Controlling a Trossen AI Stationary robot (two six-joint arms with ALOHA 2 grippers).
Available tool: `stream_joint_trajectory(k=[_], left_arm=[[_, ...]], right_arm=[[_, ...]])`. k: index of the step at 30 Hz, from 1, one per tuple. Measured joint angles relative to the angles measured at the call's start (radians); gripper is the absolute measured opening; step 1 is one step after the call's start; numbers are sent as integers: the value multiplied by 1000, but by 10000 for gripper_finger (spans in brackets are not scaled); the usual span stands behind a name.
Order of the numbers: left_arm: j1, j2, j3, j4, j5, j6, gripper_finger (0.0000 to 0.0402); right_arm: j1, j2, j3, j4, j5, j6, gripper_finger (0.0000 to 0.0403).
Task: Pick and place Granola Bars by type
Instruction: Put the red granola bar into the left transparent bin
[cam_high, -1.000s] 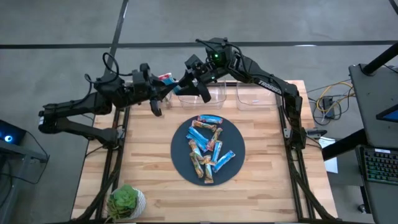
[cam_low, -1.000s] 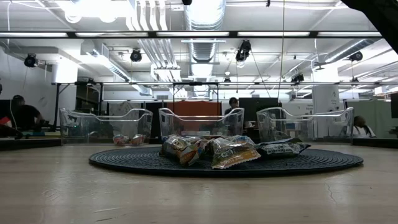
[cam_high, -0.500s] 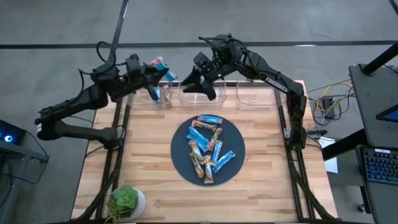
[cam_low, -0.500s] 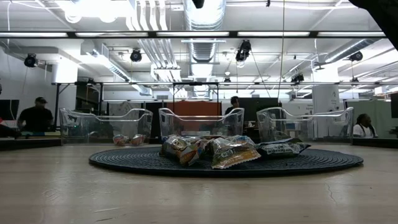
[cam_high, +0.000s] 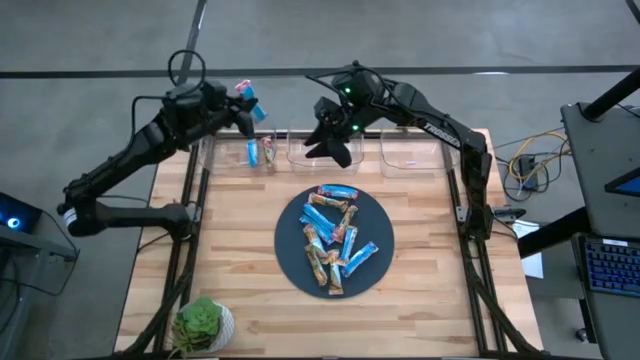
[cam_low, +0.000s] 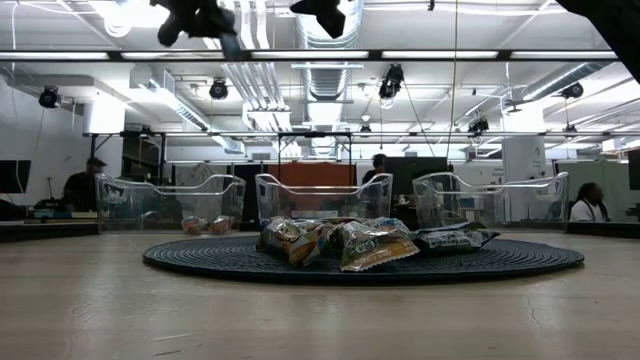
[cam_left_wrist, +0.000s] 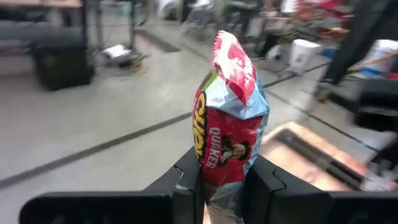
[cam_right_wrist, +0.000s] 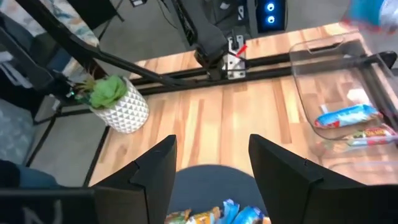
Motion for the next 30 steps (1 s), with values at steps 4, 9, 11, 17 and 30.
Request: stream_joint_trajectory(k=[4, 9, 11, 17, 30], left_arm=[[79, 19, 4, -58, 2, -45, 53], [157, 64, 2, -165, 2, -144, 53], [176, 92, 2, -210, 2, -170, 53], [189, 179, 2, -300, 3, -231, 53], [189, 334, -1, -489, 3, -252, 53]], right_arm=[[2, 0, 0, -28, 31, -23, 191], [0, 0, 0, -47, 48, -39, 191], [0, 0, 0, -47, 48, -42, 191], [1, 0, -1, -47, 48, -42, 191], [1, 0, -2, -51, 48, -57, 191]])
